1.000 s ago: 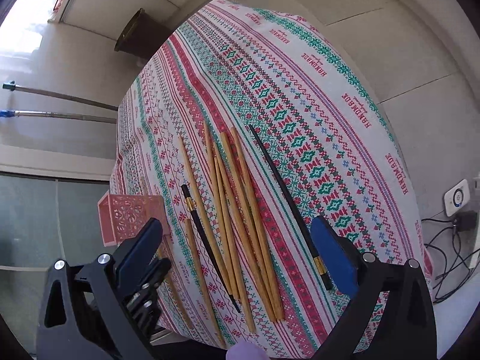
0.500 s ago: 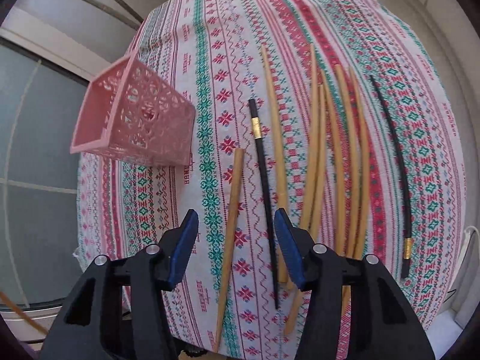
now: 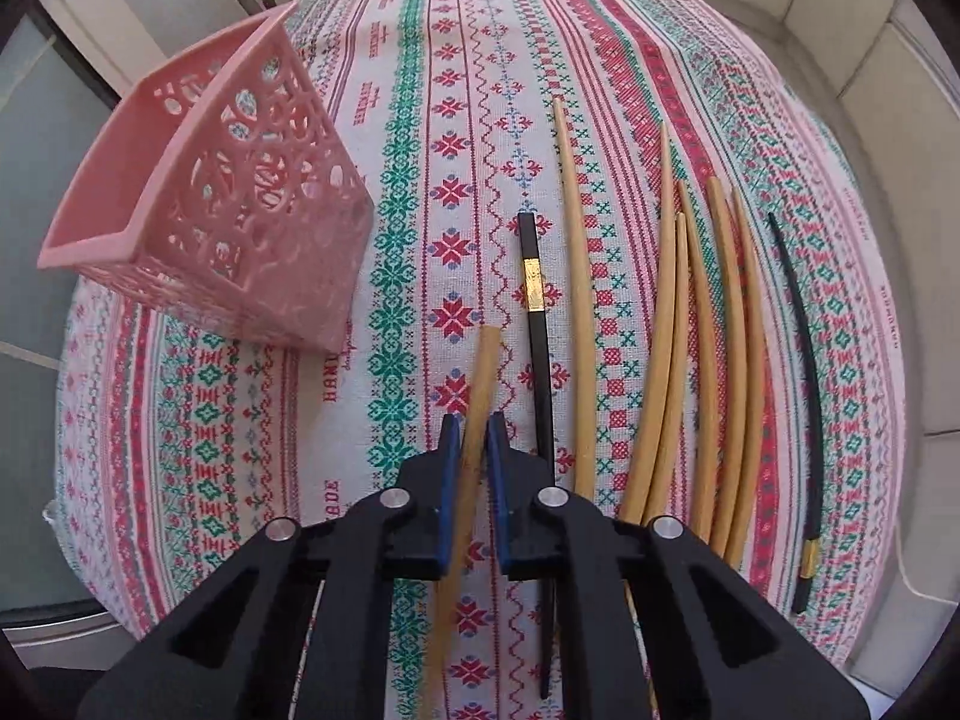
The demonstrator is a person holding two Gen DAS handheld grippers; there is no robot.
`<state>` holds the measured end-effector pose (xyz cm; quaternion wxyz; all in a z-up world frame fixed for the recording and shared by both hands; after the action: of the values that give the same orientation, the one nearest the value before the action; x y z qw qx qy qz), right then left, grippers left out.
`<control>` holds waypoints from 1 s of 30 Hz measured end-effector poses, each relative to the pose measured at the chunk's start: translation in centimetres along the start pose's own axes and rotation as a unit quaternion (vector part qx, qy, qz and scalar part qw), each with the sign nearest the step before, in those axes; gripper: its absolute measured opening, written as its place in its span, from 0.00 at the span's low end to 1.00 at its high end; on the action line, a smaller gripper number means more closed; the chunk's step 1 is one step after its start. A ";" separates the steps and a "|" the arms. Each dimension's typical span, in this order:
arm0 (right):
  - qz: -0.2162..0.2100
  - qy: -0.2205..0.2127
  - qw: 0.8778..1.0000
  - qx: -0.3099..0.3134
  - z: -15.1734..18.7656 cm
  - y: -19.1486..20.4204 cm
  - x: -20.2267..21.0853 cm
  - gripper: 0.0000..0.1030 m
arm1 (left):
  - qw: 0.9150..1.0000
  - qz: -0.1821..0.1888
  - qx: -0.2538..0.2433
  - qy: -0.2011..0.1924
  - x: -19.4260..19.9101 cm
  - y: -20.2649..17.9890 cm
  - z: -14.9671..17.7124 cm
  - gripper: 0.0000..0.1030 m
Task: Organize utensils
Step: 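Lift the wooden chopstick with the left tool while the right tool grasps another, then drop both chopsticks into the pink basket from the left and right tools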
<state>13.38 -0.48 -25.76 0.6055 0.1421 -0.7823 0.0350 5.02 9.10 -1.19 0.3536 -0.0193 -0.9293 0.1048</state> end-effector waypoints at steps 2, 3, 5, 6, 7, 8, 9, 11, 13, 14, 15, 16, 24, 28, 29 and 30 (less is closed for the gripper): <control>-0.008 -0.024 1.000 0.002 0.1 0.0 0.5 0.07 | 1.000 0.006 0.004 -0.007 0.0 0.0 0.0 0.06; -0.007 -0.036 0.999 0.005 0.1 -0.1 1.2 0.07 | 1.000 0.011 0.006 -0.013 0.1 -0.1 -0.1 0.06; -0.018 -0.062 0.998 0.009 0.2 -0.2 3.0 0.07 | 1.000 0.014 0.005 -0.025 0.4 -0.2 -0.3 0.06; -0.024 -0.074 0.997 0.008 0.2 -0.2 3.9 0.07 | 0.999 0.017 0.005 -0.033 0.6 -0.4 -0.4 0.06; -0.031 -0.087 0.996 0.006 0.2 -0.1 5.0 0.07 | 0.999 0.019 0.005 -0.042 0.8 -0.5 -0.6 0.06; -0.038 -0.106 0.994 0.001 0.1 -0.5 6.6 0.07 | 0.998 0.021 0.007 -0.052 1.0 -0.6 -0.8 0.06; -0.047 -0.126 0.991 -0.005 0.0 -0.9 8.3 0.07 | 0.998 0.021 0.009 -0.065 1.4 -0.7 -1.3 0.06; -0.064 -0.169 0.983 -0.018 -0.5 -2.0 11.9 0.07 | 0.994 0.022 0.021 -0.102 2.1 -0.8 -2.7 0.06; -0.070 -0.205 0.976 -0.028 -2.0 -2.8 15.4 0.07 | 0.988 0.024 0.039 -0.146 2.7 -1.0 -4.6 0.06; -0.076 -0.236 0.968 -0.035 -3.0 -3.5 17.8 0.07 | 0.985 0.020 0.042 -0.164 2.9 -1.1 -5.4 0.06; -0.082 -0.258 0.962 -0.040 -3.9 -4.0 19.5 0.07 | 0.982 0.010 0.042 -0.183 3.0 -1.3 -6.3 0.06; -0.094 -0.291 0.951 -0.051 -4.7 -4.7 22.0 0.07 | 0.980 0.001 0.041 -0.196 2.9 -1.5 -6.9 0.06; -0.143 -0.379 0.911 -0.076 -9.0 -6.0 29.8 0.07 | 0.977 -0.068 0.030 -0.202 -3.9 -1.9 -9.3 0.06; -0.158 -0.388 0.905 -0.073 -10.4 -6.0 30.2 0.07 | 0.978 -0.082 0.055 -0.184 -7.6 -0.1 -8.4 0.07; -0.160 -0.391 0.903 -0.073 -10.8 -6.0 30.1 0.07 | 0.979 -0.087 0.061 -0.177 -8.4 0.4 -7.8 0.07; -0.163 -0.392 0.903 -0.072 -11.1 -5.8 29.9 0.07 | 0.980 -0.090 0.071 -0.164 -9.3 1.0 -7.0 0.07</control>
<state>18.56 -8.92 5.16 0.2558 0.2255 -0.9229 -0.1790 16.57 10.34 -2.32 0.2049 0.1071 -0.9628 0.1398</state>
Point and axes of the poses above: each gripper's, at about its wrist camera, not at the fingertips, and x roughly against the way its jaws point, y to its left, z to its underside, the point moved 9 cm from there along -x, roughly the way its jaws point, and after that the axes turned 2 degrees about y, right-handed, at the moved point
